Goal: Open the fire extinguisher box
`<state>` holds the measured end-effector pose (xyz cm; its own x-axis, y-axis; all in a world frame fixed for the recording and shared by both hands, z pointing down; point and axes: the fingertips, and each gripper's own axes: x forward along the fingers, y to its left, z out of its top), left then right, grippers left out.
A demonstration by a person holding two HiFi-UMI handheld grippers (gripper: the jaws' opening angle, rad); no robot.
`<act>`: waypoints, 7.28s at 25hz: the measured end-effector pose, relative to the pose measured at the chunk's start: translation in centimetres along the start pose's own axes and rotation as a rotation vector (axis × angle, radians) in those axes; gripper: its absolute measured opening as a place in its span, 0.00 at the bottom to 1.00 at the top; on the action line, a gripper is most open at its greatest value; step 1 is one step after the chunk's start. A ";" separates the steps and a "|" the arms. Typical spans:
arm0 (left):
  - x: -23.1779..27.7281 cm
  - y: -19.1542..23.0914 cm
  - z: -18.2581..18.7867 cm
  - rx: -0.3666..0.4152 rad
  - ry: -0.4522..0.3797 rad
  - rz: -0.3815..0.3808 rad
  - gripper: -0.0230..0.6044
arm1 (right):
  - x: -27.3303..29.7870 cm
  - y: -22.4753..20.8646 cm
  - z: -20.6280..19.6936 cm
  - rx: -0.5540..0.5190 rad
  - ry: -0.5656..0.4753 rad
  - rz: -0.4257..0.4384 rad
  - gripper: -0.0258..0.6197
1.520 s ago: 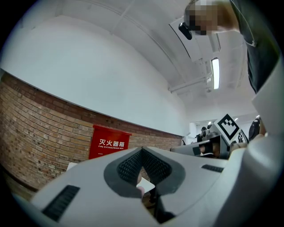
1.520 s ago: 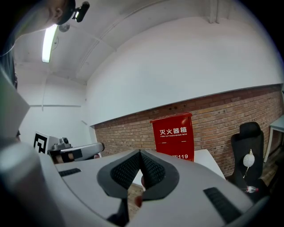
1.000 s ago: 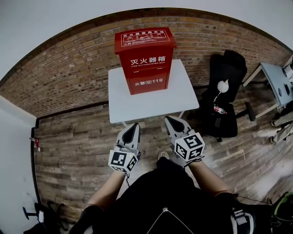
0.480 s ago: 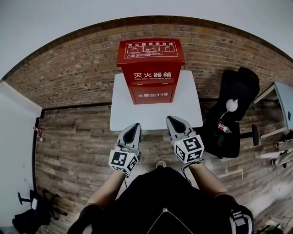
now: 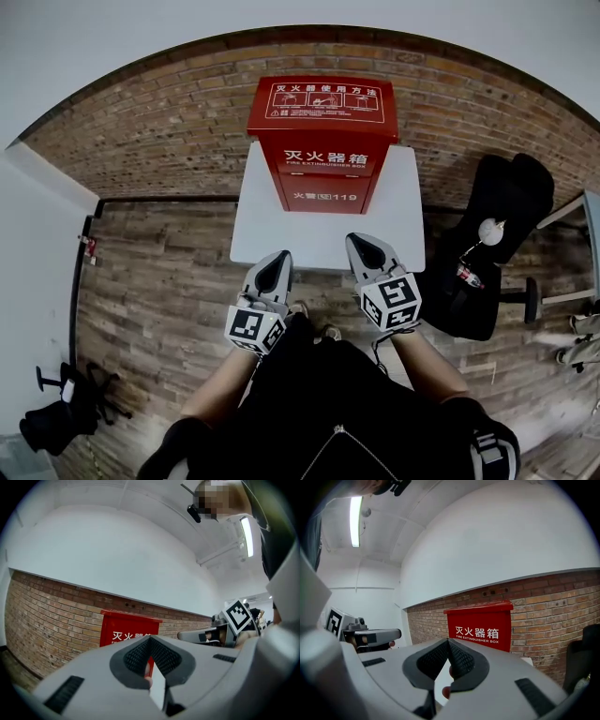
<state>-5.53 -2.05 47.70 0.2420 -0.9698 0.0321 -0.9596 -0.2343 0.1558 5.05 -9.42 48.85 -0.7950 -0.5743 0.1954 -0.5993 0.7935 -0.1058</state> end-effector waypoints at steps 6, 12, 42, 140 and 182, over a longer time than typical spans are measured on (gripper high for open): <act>2.4 1.5 -0.2 -0.005 0.005 -0.028 0.11 | 2.3 -1.4 0.4 -0.016 0.006 -0.022 0.07; 7.0 4.5 1.4 0.002 -0.015 -0.100 0.11 | 5.6 -3.7 2.3 -0.026 -0.011 -0.064 0.07; 18.8 12.5 8.3 0.046 -0.077 -0.189 0.11 | 14.1 -10.6 11.0 -0.063 -0.102 -0.099 0.07; 38.7 28.1 24.2 0.150 -0.149 -0.193 0.59 | 24.1 -32.9 28.3 -0.023 -0.269 -0.081 0.49; 18.7 12.7 11.2 0.060 -0.120 -0.213 0.15 | 13.2 -11.7 13.2 -0.026 -0.225 -0.060 0.07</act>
<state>-14.81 -23.90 39.22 0.4247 -0.8982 -0.1133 -0.8962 -0.4348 0.0879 0.35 -28.98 39.76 -0.7605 -0.6490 -0.0217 -0.6461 0.7596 -0.0751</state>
